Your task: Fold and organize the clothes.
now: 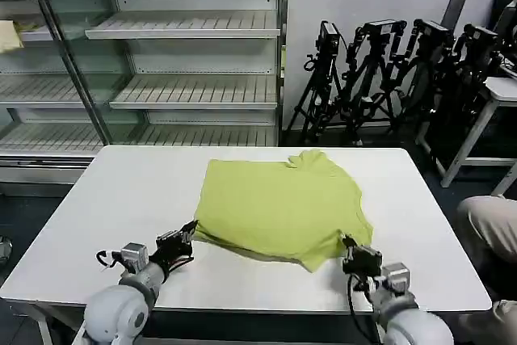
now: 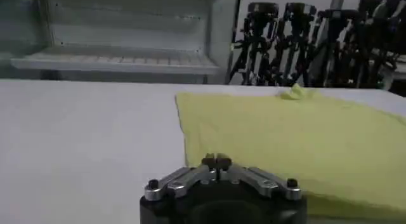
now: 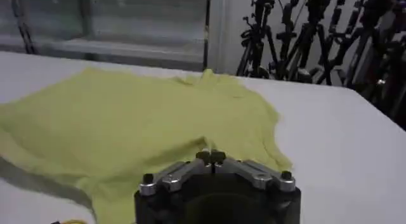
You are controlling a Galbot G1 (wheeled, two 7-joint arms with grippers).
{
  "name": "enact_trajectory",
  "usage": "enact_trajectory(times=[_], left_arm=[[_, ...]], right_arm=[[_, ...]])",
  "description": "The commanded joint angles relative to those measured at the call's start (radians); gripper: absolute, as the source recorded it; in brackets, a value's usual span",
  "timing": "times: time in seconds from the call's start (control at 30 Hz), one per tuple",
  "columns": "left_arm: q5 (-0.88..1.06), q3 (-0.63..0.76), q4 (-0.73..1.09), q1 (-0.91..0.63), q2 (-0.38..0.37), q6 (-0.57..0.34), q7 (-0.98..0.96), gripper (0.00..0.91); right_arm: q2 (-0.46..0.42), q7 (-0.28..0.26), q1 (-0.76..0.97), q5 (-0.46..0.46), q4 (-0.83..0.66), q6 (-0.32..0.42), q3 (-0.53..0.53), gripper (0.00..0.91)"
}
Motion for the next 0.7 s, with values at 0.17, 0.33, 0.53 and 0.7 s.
enact_trajectory(times=[0.17,0.33,0.53,0.7], left_arm=[[-0.012,0.025,0.136,-0.121,-0.018,-0.01,-0.002,0.01],[-0.012,0.028,0.159,-0.135,-0.022,-0.01,-0.003,0.02],[-0.011,0.027,0.168,-0.139,-0.02,-0.01,-0.002,0.02],[-0.012,0.025,0.164,-0.135,-0.017,-0.012,0.0,0.02]], right_arm=[[0.004,-0.028,0.168,-0.014,-0.156,0.0,-0.035,0.0],[0.006,-0.035,0.191,-0.022,-0.186,0.005,-0.04,0.0],[0.011,-0.044,0.214,-0.024,-0.205,0.011,-0.047,0.0],[0.017,-0.045,0.226,-0.028,-0.223,0.014,-0.047,0.0]])
